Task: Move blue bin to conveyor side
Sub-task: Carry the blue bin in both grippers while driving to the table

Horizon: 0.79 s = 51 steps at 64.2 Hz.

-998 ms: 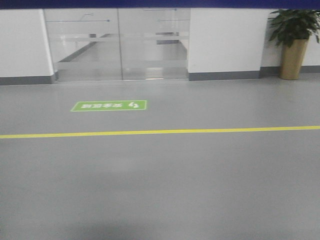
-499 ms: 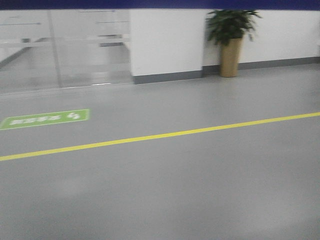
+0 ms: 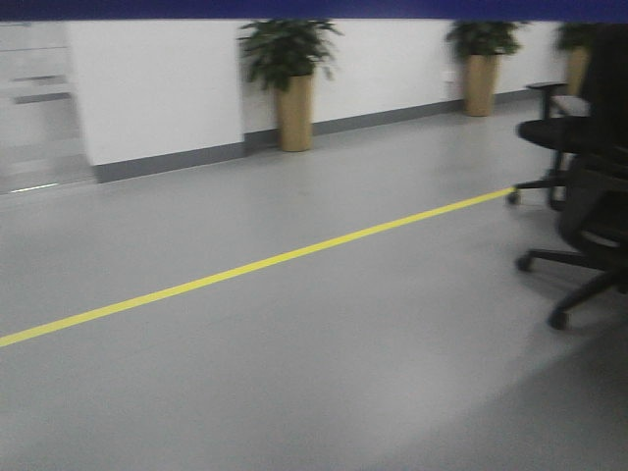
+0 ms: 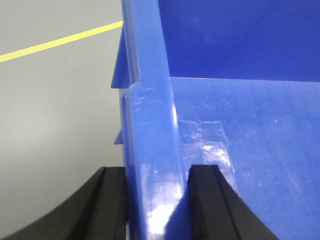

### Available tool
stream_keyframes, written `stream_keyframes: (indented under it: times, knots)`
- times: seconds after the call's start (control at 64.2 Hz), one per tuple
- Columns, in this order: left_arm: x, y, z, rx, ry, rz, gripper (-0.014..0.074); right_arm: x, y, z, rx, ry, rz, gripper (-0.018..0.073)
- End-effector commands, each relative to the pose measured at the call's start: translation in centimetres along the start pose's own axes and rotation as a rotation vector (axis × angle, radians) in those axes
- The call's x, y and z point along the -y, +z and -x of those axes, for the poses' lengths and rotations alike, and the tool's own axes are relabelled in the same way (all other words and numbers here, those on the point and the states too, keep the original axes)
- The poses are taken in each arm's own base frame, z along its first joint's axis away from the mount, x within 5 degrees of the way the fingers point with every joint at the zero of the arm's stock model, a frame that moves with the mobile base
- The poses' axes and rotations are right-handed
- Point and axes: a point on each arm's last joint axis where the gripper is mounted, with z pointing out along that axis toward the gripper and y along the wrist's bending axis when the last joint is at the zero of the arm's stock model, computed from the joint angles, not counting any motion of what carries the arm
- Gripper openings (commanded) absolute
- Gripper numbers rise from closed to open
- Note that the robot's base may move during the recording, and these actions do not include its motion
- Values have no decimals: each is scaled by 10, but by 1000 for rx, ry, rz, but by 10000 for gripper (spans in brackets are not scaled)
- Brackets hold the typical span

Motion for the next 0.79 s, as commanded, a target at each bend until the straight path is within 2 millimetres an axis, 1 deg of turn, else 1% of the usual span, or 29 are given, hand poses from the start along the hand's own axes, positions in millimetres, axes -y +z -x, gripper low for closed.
stream_keyframes:
  times: [0.0,0.779]
  knots:
    - [1,-13,8,127,36,8,-20,5,-11,10,139,-33,-55,-80]
    - [1,-13,8,127,36,8,-20,5,-11,10,139,-33,-55,-80]
